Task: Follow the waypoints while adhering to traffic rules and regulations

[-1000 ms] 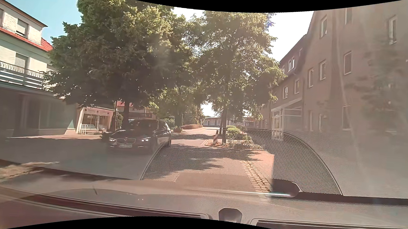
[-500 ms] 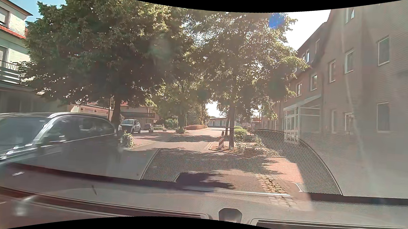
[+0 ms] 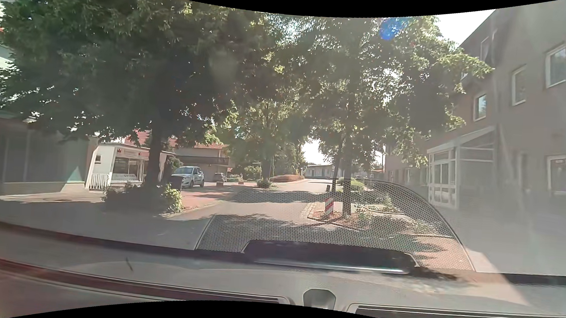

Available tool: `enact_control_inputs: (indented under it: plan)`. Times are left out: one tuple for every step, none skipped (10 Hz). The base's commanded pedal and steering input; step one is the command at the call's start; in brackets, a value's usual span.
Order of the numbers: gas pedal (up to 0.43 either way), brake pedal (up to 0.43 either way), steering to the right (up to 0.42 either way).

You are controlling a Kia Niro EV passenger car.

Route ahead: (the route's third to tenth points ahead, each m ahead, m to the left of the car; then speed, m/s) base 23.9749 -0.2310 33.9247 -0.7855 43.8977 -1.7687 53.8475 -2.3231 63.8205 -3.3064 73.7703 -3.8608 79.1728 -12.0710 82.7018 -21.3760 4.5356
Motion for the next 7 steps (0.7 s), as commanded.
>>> enact_control_inputs:
  plan:
    - [0.169,0.006,-0.131]
    - [0.169,0.006,-0.129]
    - [0.169,0.006,-0.123]
    - [0.169,0.006,-0.115]
    - [0.169,0.006,-0.099]
    - [0.169,0.006,-0.083]
    - [0.169,0.006,-0.072]
